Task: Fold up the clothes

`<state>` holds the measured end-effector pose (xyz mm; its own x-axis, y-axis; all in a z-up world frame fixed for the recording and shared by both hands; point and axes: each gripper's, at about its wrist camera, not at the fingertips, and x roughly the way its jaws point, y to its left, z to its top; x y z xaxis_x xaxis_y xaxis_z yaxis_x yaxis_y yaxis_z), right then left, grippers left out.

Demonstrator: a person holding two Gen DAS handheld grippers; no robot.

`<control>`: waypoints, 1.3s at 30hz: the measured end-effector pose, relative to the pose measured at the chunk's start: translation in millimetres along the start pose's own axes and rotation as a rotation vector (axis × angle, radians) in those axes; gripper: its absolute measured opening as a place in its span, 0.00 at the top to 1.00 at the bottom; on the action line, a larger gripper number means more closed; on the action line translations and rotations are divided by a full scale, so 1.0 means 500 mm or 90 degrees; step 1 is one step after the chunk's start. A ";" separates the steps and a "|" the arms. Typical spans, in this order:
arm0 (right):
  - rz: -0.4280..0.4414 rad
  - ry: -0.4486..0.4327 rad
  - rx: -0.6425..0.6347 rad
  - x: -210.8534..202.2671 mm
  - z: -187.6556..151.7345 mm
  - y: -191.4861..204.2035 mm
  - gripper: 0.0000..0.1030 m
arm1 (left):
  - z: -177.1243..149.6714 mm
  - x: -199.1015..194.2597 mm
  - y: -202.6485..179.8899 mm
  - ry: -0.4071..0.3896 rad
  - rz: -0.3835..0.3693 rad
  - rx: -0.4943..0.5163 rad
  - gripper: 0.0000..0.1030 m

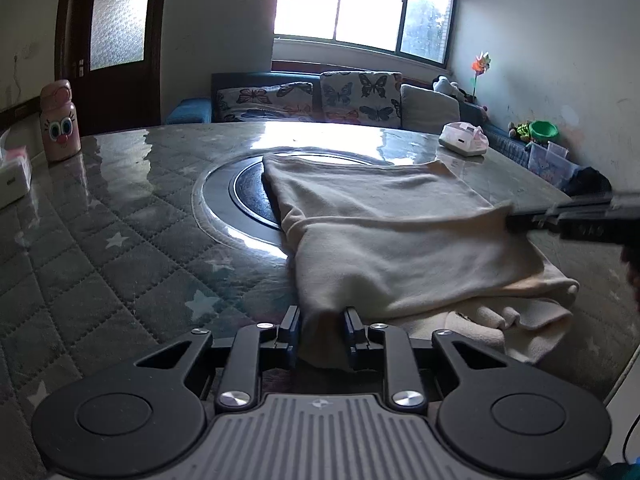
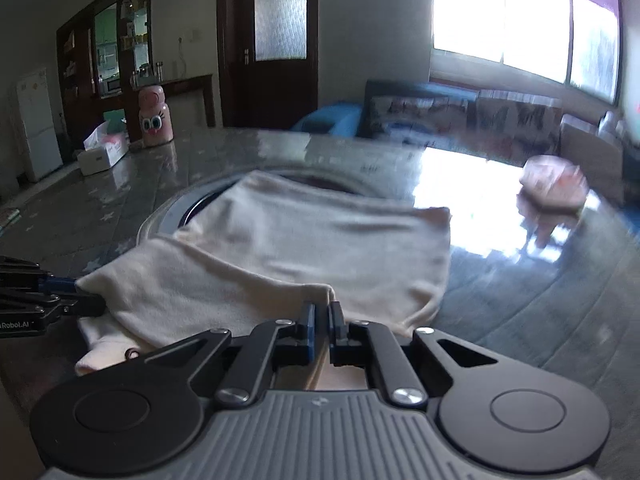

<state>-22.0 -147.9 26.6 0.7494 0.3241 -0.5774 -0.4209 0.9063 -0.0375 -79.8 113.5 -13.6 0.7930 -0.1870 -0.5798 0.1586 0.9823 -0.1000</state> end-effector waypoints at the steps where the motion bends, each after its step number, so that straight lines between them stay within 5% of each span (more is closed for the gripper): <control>1: -0.011 -0.002 -0.009 -0.002 0.002 0.001 0.95 | 0.000 0.000 0.000 0.000 0.001 0.002 0.79; 8: -0.009 0.044 0.036 0.029 -0.015 -0.026 0.92 | -0.002 -0.006 0.005 0.003 0.015 0.009 0.81; 18: 0.049 0.018 -0.008 -0.003 -0.016 -0.007 0.90 | 0.010 -0.036 0.022 0.008 0.024 0.021 0.78; 21: 0.052 0.013 -0.010 0.000 -0.015 -0.005 0.82 | 0.012 -0.051 0.030 0.007 0.035 0.020 0.70; 25: 0.056 0.006 -0.012 0.003 -0.012 -0.003 0.65 | 0.043 -0.050 0.024 -0.007 -0.001 0.009 0.59; 28: 0.059 0.001 -0.013 0.006 -0.011 -0.001 0.62 | 0.072 -0.035 0.009 -0.021 -0.045 0.001 0.50; 35: 0.065 -0.004 -0.037 0.027 -0.006 0.006 0.56 | 0.124 0.069 -0.039 -0.010 -0.125 -0.014 0.49; 39: 0.065 0.014 -0.028 0.050 -0.011 -0.001 0.55 | 0.127 0.115 -0.035 0.022 -0.114 -0.034 0.49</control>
<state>-5.9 -141.5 7.5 0.6904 0.4083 -0.5972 -0.5169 0.8560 -0.0123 0.4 84.5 6.3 0.7344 -0.3597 -0.5756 0.2638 0.9326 -0.2463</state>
